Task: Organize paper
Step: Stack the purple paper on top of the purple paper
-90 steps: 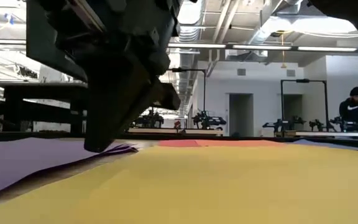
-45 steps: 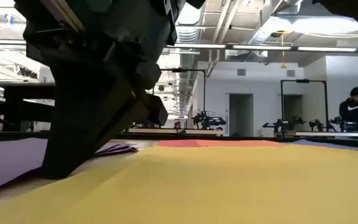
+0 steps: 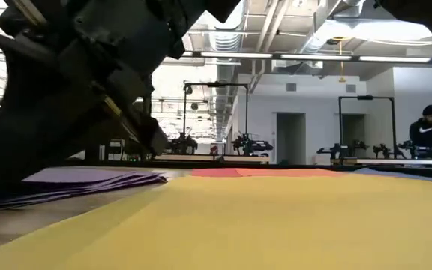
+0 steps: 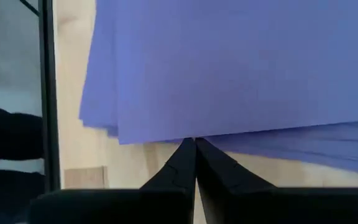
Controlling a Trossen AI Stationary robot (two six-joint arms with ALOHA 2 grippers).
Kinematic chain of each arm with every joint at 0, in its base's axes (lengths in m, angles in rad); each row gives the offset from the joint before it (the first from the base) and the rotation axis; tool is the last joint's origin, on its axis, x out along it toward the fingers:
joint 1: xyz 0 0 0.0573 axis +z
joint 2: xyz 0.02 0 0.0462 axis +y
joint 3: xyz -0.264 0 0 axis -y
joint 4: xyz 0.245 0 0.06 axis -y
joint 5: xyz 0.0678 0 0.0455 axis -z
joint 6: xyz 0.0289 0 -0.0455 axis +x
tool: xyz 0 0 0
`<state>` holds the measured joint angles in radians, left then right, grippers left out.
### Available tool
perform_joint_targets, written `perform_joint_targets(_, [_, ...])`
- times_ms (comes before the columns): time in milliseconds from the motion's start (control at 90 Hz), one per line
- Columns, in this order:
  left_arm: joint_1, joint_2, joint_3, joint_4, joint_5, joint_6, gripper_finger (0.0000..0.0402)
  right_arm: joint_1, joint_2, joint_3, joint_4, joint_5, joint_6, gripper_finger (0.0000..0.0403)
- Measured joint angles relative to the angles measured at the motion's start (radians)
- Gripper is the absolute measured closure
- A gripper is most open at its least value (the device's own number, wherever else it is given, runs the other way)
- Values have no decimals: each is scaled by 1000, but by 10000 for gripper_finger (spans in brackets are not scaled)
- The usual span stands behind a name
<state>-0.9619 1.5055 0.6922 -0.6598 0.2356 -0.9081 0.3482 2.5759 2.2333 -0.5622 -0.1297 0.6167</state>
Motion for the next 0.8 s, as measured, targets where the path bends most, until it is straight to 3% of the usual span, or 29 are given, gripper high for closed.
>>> perform_joint_targets(344, [0,-33,-2,-30,4,-16,401,21,-3,1,10,-96,19,403])
perform_joint_targets(533, [0,-50,-2,-68,-37,-61,402,33,-3,-9,-19,-37,32,403])
perform_joint_targets(689, [24,-51,-1,-211,-102,-147,401,28,-4,-31,-80,-4,68,403])
perform_joint_targets(800, [56,-51,-3,-331,-76,-112,401,27,-6,-38,-82,-1,64,403])
